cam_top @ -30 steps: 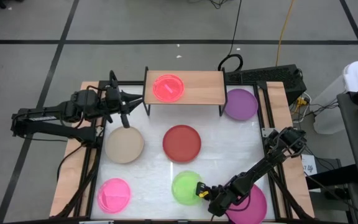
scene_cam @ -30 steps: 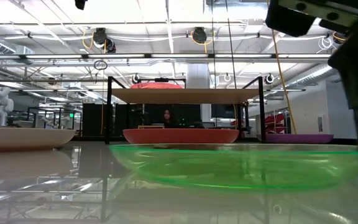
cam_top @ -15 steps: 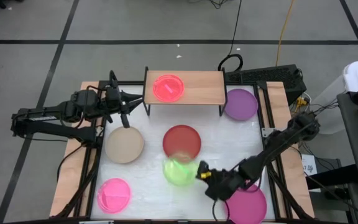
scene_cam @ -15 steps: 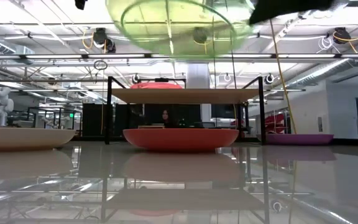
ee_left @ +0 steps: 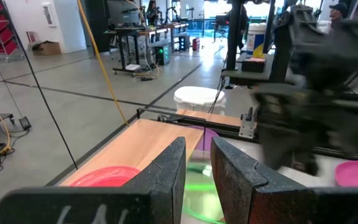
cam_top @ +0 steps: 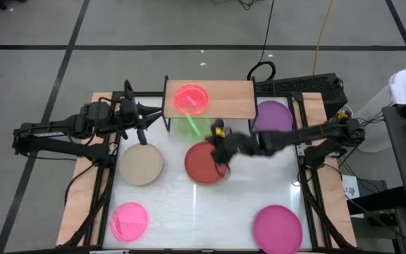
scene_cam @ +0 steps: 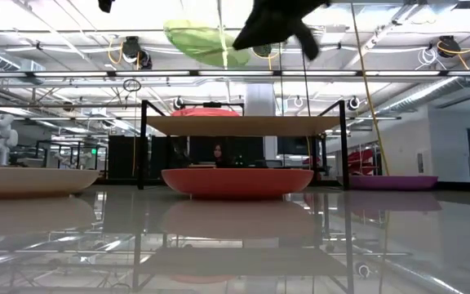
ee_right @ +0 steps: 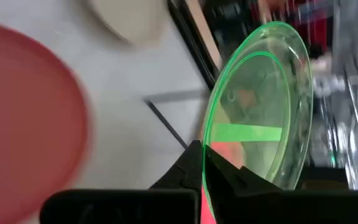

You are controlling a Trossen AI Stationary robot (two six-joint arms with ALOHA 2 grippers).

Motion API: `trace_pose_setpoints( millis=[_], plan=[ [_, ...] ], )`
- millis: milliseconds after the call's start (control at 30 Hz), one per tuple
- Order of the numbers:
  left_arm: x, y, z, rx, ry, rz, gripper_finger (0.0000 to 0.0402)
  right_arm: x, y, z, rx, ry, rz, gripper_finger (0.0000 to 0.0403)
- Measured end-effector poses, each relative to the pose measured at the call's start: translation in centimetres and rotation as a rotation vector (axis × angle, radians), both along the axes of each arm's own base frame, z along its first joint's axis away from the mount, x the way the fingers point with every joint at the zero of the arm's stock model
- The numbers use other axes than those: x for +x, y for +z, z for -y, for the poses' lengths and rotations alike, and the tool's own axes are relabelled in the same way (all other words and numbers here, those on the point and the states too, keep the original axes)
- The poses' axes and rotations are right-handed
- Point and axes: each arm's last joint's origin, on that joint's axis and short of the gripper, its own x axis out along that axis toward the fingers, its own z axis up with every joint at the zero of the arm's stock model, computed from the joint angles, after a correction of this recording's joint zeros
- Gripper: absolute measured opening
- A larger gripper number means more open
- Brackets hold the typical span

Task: Place and stack plates onto a shelf
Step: Stack the small green plate on top of the small pink plate on the shelf

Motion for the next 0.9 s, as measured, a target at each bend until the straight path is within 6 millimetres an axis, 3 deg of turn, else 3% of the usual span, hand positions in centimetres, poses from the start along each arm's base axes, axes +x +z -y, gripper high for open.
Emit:
trace_pose_setpoints(
  millis=[167,267,400,600,700,900],
  plan=[
    [0.0,0.0,0.0,0.000,0.000,0.000,0.0083,1.2,1.3,6.9,0.082,-0.126,-0.023,0.0000],
    [0.0,0.0,0.0,0.000,0.000,0.000,0.0083,1.7,2.0,9.5,0.097,-0.177,-0.025,0.0000],
    [0.0,0.0,0.0,0.000,0.000,0.001,0.0083,3.1,4.2,10.0,0.088,-0.136,0.018,0.0000],
    [0.0,0.0,0.0,0.000,0.000,0.001,0.0083,5.1,7.9,11.5,0.272,-0.116,0.032,0.0000],
    [0.0,0.0,0.0,0.000,0.000,0.001,0.0083,5.8,7.8,12.5,0.306,-0.161,-0.030,0.0000],
    [0.0,0.0,0.0,0.000,0.000,0.001,0.0083,6.7,4.6,13.5,0.330,-0.193,-0.145,0.0000]
  ],
)
